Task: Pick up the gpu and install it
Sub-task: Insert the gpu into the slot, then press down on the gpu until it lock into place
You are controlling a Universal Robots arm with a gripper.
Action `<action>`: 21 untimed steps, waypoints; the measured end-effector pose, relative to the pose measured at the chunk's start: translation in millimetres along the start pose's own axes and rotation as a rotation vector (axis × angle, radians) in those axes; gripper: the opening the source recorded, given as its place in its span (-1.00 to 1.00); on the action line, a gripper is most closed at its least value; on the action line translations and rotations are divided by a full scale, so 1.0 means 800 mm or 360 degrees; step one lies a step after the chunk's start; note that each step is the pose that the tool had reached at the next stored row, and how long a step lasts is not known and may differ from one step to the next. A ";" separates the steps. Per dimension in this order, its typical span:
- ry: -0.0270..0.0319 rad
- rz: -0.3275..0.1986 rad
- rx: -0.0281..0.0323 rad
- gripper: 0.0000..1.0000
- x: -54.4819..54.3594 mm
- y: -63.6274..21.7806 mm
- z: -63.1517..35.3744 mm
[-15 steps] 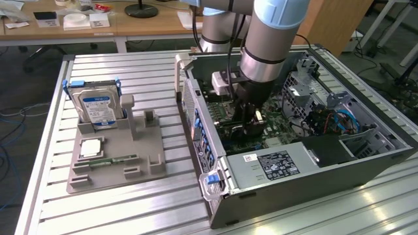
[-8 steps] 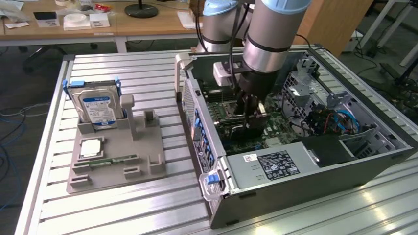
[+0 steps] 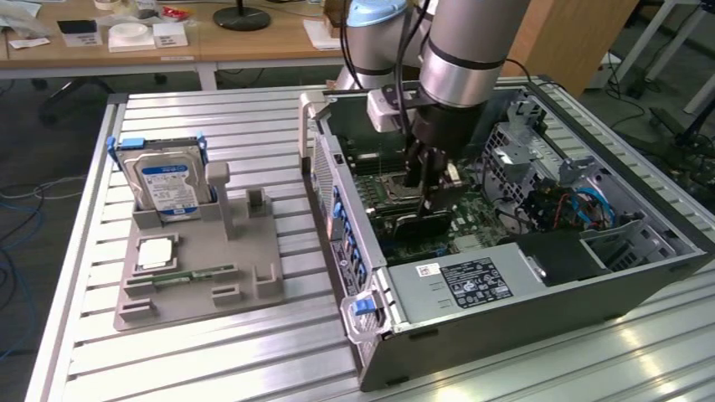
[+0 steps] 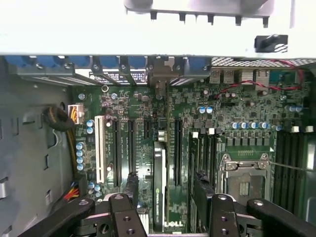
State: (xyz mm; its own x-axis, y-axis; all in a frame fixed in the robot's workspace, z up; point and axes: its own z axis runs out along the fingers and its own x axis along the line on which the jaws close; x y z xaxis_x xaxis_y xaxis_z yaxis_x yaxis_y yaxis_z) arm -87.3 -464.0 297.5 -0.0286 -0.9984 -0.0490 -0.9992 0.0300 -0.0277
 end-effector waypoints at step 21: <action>-0.00001 0.0000 0.00003 0.13 0.000 0.000 -0.008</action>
State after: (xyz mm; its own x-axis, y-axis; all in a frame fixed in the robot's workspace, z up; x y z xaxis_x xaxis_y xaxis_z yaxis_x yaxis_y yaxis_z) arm -87.3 -464.1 304.1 -0.0286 -0.9984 -0.0491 -0.9992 0.0300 -0.0279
